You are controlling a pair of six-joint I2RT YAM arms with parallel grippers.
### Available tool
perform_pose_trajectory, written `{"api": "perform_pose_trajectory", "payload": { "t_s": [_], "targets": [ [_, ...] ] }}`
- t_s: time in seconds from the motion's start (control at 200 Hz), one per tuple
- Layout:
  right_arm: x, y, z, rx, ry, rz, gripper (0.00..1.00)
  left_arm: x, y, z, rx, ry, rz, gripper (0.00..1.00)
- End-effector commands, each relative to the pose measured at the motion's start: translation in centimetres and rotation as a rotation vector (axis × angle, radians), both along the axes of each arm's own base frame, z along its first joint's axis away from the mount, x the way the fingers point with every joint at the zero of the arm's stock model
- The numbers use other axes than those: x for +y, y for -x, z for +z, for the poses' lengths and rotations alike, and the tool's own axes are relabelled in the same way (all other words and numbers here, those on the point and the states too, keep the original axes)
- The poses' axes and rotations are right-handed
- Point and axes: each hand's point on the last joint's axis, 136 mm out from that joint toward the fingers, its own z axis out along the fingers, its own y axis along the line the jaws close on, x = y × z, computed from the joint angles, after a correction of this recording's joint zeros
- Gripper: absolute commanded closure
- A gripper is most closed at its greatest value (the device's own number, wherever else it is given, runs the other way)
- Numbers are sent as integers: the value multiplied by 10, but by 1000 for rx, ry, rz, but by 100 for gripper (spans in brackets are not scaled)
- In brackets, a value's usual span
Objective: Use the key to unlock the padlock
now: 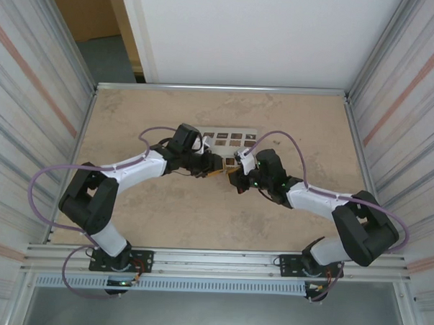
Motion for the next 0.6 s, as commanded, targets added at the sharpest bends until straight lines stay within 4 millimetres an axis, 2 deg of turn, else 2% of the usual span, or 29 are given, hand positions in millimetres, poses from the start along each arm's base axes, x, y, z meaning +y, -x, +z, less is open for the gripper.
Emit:
{"api": "perform_pose_trajectory", "payload": {
  "t_s": [0.0,0.596],
  "targets": [
    [11,-27,47,-123,-86,-9,100,-13,24,29,3,85,-125,90],
    [31,-44,103,-204,-218,34,100,-21,28,31,14,104,-158,90]
  ]
}}
